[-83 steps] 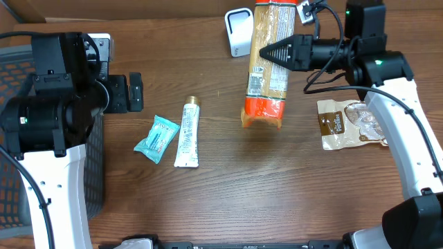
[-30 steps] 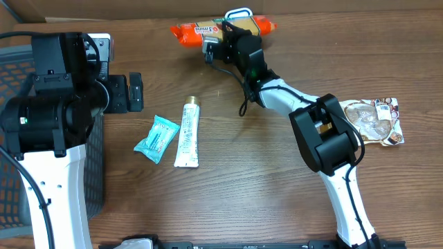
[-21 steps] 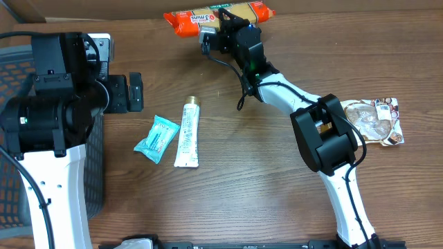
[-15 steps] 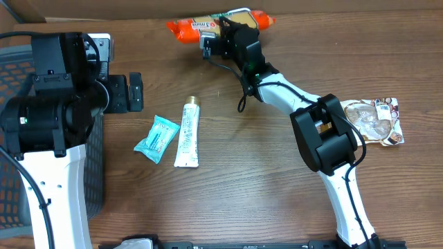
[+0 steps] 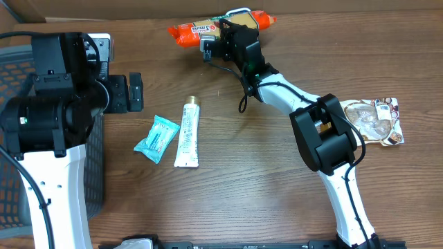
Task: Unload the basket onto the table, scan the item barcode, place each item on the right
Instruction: 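Hold the pasta package in front of the scanner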
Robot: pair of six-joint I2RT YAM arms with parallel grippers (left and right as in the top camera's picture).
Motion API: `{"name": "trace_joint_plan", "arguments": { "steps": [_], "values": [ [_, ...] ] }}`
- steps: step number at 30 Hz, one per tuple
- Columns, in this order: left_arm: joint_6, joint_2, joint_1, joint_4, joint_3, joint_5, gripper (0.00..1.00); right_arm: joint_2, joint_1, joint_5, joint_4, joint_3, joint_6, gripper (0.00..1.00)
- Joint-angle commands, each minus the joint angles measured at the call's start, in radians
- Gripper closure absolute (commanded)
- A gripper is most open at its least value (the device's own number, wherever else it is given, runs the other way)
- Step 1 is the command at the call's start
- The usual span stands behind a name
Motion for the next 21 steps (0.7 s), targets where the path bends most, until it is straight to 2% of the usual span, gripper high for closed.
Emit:
{"name": "trace_joint_plan", "arguments": {
  "steps": [1,9,13,16,21],
  "values": [
    [0.019,0.007,0.004,0.003,0.006,-0.006,0.00,-0.053,0.003,-0.002,0.042,0.056,0.010,0.96],
    [0.019,0.007,0.004,0.003,0.006,-0.006,0.01,-0.234,-0.006,0.031,-0.031,0.056,0.275,0.96],
    [0.019,0.007,0.004,0.003,0.006,-0.006,0.00,-0.381,-0.006,0.039,-0.223,0.056,0.450,0.96],
    [0.019,0.007,0.004,0.003,0.006,-0.006,0.01,-0.515,-0.013,0.014,-0.423,0.056,0.688,0.96],
    [0.019,0.007,0.004,0.003,0.006,-0.006,0.00,-0.703,-0.089,-0.241,-0.742,0.056,1.073,0.96]
  ]
}}
